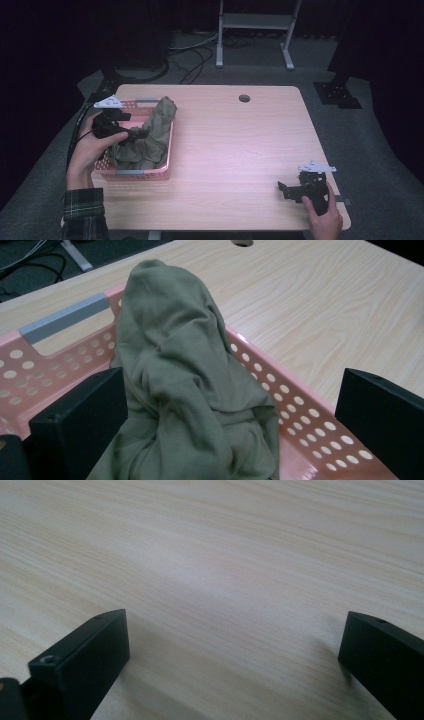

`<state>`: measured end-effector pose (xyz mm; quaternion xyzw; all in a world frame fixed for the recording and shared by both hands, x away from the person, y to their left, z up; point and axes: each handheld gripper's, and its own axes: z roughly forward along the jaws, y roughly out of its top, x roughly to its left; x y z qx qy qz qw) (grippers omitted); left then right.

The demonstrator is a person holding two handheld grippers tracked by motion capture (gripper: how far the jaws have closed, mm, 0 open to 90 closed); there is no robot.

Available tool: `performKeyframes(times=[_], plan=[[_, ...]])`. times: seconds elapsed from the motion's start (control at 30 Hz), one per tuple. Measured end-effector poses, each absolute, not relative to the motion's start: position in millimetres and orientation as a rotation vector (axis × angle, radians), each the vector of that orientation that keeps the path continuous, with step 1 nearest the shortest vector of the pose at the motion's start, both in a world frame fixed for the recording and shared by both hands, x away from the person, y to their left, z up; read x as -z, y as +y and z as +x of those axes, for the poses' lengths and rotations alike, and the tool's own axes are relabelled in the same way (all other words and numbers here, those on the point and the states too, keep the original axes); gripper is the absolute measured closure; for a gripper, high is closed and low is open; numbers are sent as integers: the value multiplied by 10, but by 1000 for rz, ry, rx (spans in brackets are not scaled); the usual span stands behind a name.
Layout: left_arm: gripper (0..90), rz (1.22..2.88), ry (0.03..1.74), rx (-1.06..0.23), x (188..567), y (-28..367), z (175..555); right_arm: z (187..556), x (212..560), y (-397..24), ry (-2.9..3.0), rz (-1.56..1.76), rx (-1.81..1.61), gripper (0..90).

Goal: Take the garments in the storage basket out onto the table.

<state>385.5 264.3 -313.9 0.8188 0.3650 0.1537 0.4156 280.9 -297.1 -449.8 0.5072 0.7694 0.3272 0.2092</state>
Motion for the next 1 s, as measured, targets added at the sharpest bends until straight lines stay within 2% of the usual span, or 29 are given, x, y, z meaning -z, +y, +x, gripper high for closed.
performKeyframes(times=[1.0], plan=[[0,2146,970,-362,3502,2590,4085,2808,4498,-2970,2140,1412,-911,0]])
